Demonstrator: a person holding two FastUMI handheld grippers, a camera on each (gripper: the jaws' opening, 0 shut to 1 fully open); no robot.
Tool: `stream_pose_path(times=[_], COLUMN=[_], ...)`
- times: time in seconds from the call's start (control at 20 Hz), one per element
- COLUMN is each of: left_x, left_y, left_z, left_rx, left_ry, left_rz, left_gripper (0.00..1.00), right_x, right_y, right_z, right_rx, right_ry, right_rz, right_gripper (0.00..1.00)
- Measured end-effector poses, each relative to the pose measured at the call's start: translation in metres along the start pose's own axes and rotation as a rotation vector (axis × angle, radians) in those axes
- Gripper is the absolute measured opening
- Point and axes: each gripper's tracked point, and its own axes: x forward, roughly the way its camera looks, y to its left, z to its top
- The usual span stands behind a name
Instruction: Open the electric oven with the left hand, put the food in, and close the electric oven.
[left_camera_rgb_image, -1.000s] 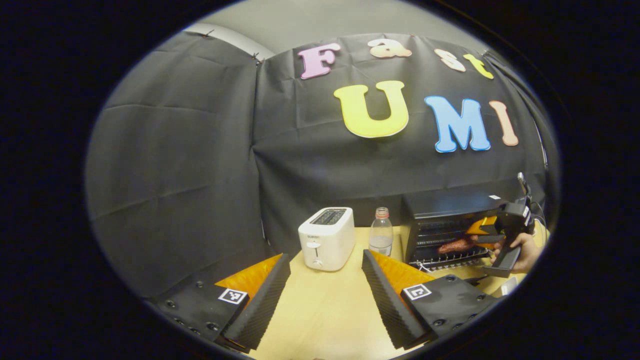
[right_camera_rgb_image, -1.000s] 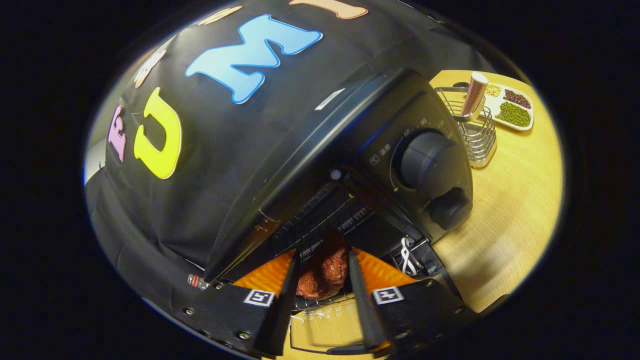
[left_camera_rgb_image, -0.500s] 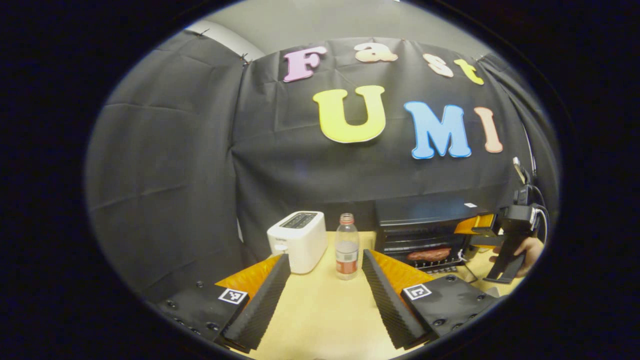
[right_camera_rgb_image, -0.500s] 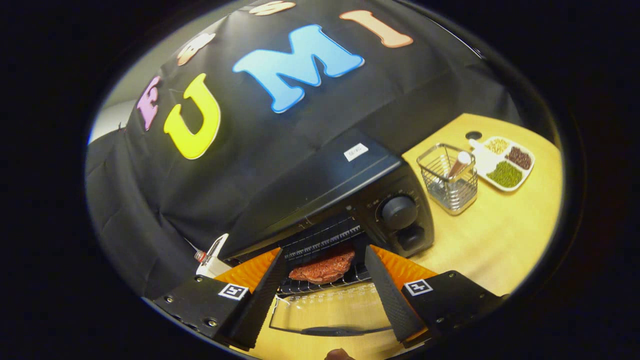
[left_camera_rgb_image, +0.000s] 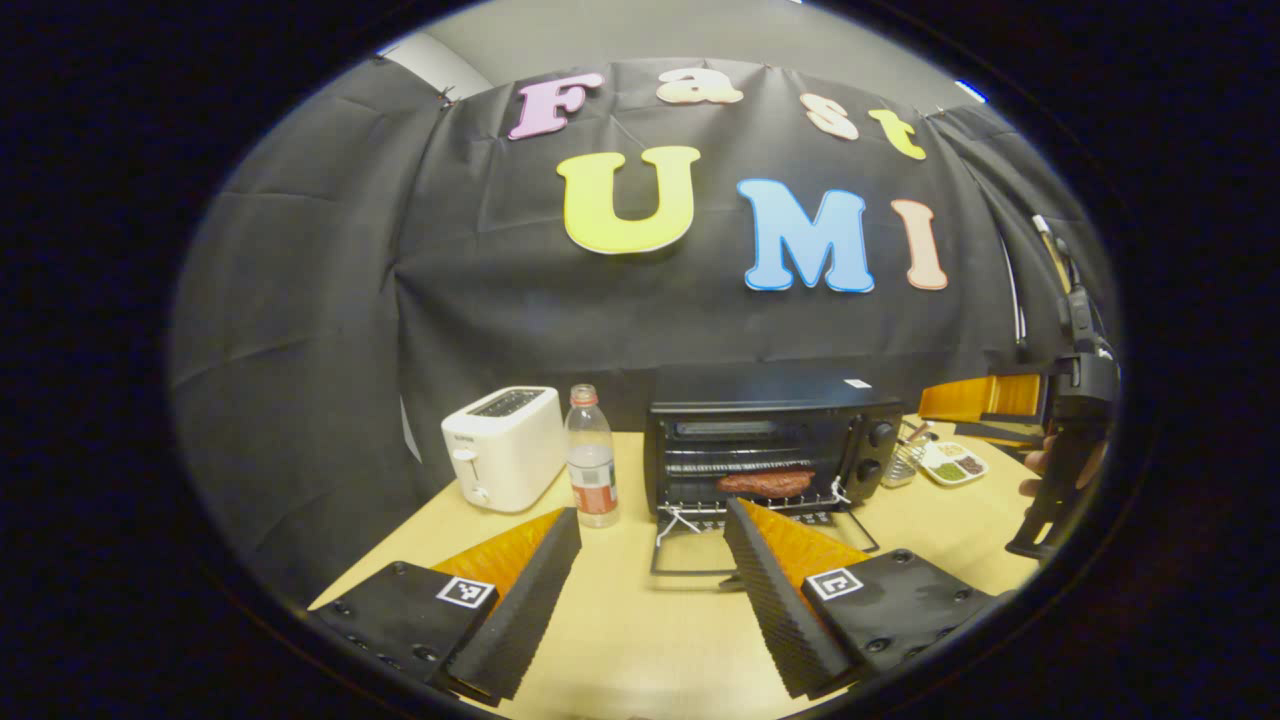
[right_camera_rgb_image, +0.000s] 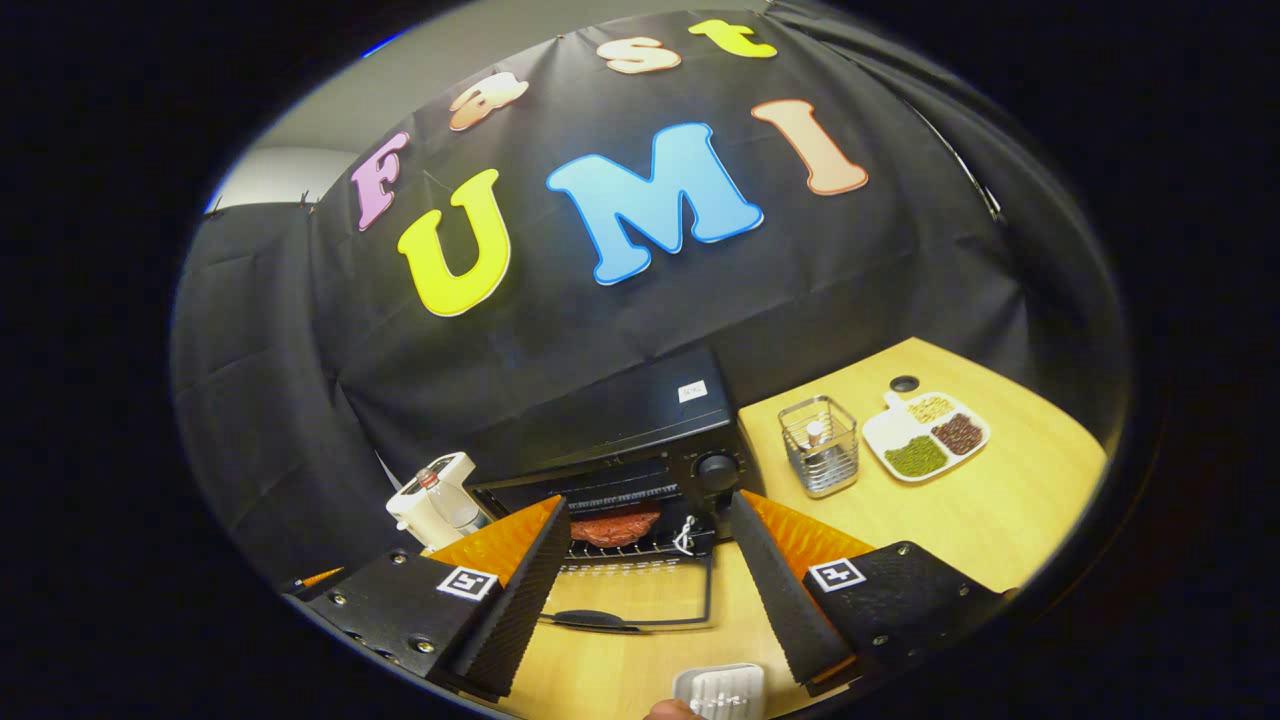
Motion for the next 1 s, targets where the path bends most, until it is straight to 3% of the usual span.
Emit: stream_pose_path(times=[0.05, 0.4, 1.0], left_x=[0.001, 0.021, 0.074], left_y=[-0.006, -0.054, -0.109], left_z=[-0.005, -0.043, -0.141], left_rx=[-0.003, -0.046, -0.035], left_ry=[0.01, 0.123, 0.395], left_rz=[-0.011, -0.1, -0.178], left_gripper=[1.0, 0.99, 0.98], right_x=[-0.011, -0.071, -0.135], right_y=[-0.005, -0.043, -0.105], right_z=[0.003, 0.026, 0.025], right_rx=[-0.022, -0.137, -0.205], right_ry=[-0.014, -0.112, -0.117], right_rz=[-0.008, -0.101, -0.306], right_gripper=[0.98, 0.97, 0.97])
